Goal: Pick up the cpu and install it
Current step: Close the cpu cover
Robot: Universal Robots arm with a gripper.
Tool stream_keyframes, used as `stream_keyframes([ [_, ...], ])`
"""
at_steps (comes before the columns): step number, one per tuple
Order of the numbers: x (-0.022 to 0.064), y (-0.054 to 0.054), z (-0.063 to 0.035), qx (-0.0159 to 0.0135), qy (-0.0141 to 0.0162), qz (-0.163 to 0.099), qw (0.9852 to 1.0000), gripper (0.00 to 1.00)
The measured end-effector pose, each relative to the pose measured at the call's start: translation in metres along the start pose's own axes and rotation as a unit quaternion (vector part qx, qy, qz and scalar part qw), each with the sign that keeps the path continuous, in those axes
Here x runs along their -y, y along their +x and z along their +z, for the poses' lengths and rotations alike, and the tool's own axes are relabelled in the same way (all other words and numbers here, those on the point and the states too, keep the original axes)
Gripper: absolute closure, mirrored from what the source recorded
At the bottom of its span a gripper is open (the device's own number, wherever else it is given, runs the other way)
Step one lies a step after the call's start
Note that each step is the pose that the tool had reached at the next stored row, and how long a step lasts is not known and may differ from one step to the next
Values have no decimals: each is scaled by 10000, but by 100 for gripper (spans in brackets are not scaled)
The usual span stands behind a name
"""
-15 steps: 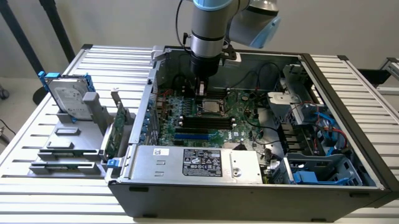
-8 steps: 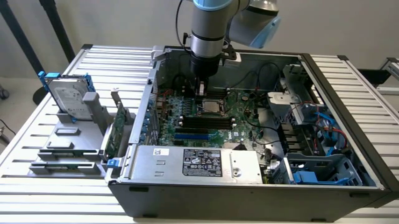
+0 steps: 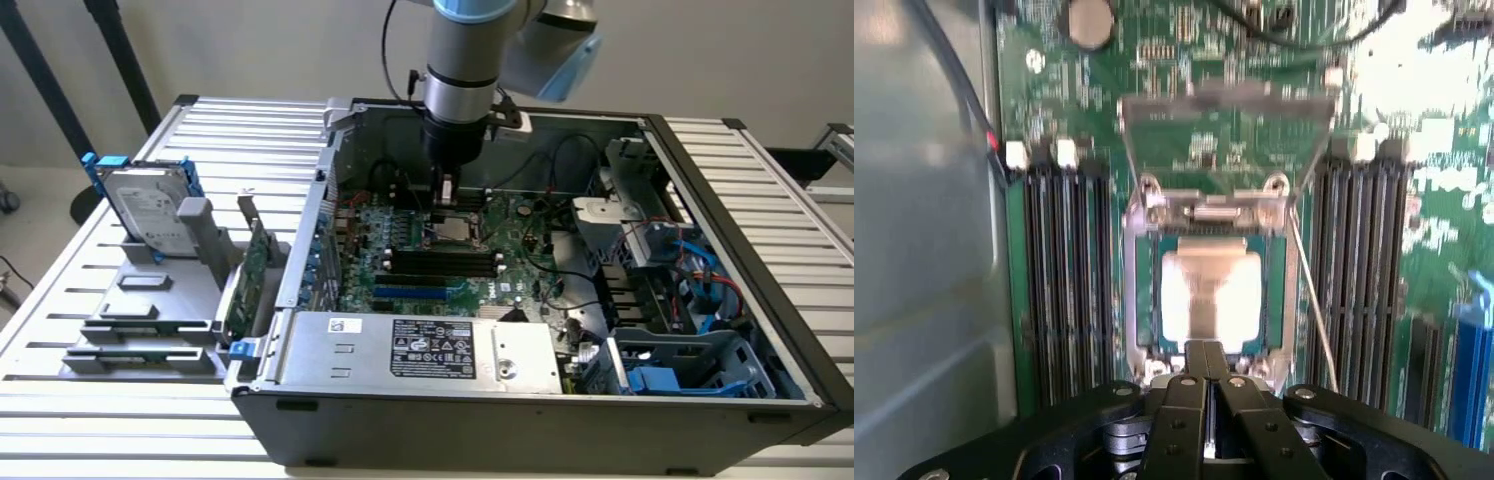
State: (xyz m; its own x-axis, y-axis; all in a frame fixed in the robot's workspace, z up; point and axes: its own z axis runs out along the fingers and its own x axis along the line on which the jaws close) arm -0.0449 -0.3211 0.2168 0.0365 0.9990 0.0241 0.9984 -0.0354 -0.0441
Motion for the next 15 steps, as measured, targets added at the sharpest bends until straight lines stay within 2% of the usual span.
stream_keyframes([
  [7, -233, -23, -284, -11, 30, 1, 10000, 89],
  [15, -585, -24, -465, -47, 58, 0, 10000, 89],
])
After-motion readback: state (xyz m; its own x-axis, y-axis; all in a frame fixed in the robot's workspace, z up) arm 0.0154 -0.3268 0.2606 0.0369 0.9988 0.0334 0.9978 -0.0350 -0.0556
